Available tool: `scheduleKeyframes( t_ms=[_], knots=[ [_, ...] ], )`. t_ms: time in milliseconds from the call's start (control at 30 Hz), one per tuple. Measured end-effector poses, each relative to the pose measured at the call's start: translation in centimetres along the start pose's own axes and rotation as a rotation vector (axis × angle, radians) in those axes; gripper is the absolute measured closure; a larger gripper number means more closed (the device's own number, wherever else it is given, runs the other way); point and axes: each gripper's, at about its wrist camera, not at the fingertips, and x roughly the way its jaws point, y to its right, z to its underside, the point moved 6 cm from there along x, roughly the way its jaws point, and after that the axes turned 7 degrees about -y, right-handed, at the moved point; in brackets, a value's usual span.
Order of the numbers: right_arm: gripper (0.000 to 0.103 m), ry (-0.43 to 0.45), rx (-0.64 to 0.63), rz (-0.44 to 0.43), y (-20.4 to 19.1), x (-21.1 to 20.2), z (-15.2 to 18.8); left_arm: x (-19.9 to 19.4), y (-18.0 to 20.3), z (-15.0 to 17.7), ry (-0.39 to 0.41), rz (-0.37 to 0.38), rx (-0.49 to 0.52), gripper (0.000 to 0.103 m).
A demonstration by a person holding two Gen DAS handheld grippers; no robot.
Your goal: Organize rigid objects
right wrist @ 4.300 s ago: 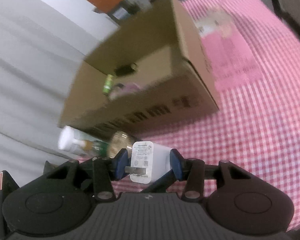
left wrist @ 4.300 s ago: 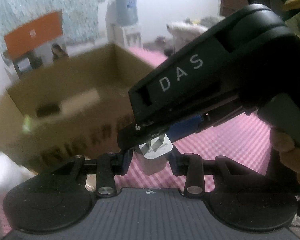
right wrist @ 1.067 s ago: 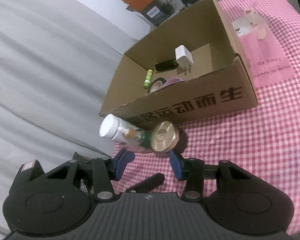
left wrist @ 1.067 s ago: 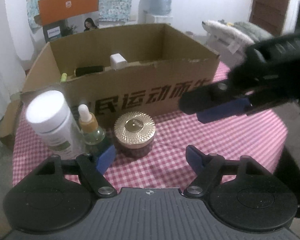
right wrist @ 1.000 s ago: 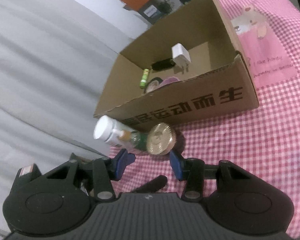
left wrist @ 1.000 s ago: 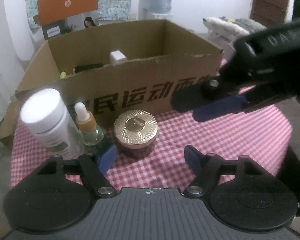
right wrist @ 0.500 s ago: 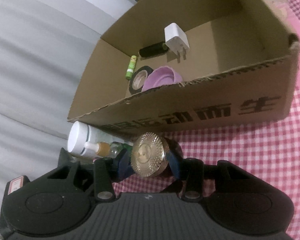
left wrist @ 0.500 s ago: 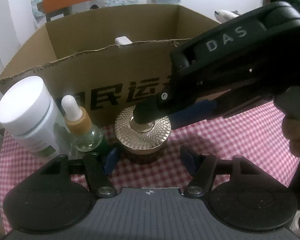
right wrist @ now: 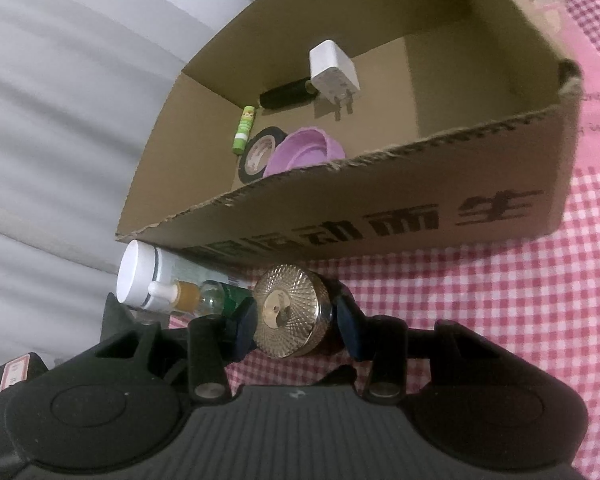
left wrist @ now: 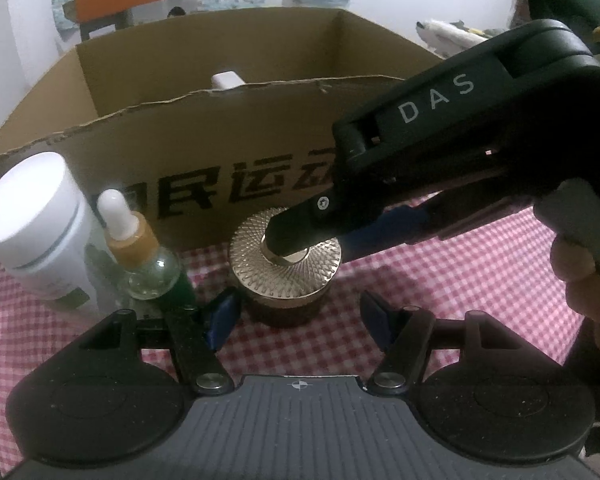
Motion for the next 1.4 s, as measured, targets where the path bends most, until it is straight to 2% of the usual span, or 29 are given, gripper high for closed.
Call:
scheduleKeyframes(
  t_ms=[533,1133,1400],
  knots=[
    [0.055,0.006,0.038,0.031,2.0,-2.3,1.4,-0.4,3.0,0.4,-0.007,0.056,0.063,0.037],
    [0.054,0.023,0.039,0.052,2.8,-3.1,1.5,-0.5,3.8,0.1,-0.009,0.077,0.086,0.037],
    [0.049,0.025,0.022,0.077,2.7,-3.1,1.6,-0.4,4.0,0.0,-0.004,0.098,0.092,0.035]
  ],
)
